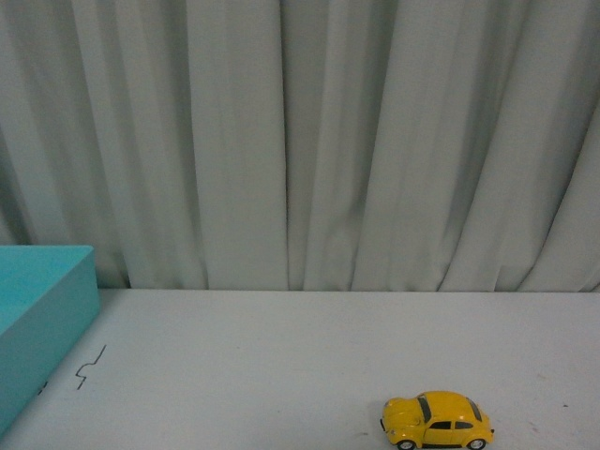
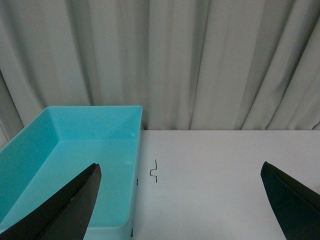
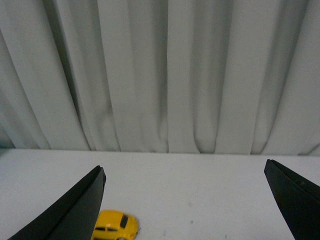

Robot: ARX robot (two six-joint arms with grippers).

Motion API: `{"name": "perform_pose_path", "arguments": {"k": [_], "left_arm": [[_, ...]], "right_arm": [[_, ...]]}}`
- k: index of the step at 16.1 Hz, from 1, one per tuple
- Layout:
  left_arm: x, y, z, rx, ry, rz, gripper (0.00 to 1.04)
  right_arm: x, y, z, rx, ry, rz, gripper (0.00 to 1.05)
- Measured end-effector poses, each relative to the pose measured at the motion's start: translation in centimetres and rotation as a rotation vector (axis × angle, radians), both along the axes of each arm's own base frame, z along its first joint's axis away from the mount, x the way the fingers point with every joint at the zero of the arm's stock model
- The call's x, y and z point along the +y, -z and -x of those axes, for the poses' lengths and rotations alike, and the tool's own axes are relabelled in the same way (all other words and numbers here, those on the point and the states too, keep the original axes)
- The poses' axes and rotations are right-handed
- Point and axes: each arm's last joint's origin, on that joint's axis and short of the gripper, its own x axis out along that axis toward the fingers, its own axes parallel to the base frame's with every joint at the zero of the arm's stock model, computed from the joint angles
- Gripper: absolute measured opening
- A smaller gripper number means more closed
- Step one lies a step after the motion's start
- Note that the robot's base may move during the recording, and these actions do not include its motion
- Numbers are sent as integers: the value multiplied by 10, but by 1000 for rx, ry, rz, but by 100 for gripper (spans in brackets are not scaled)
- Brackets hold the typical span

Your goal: Wind up and store yellow beetle toy

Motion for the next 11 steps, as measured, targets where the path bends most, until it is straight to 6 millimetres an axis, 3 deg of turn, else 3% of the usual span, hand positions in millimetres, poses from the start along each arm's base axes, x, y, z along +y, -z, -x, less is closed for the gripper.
{"name": "perform_pose_path", "arguments": {"k": [3, 5, 8, 11], "left_arm": [[0, 0, 0, -1, 0, 0, 98], [0, 0, 0, 0, 0, 0, 98], [0, 0, 0, 0, 0, 0, 98], [0, 0, 0, 0, 0, 0, 98]], "right_arm": [[-43, -27, -52, -53, -105, 52, 98], [-59, -16, -90, 79, -208, 54, 98], [-58, -15, -152, 197, -358, 230, 98], [-41, 3, -207, 338, -542, 450, 98]]}}
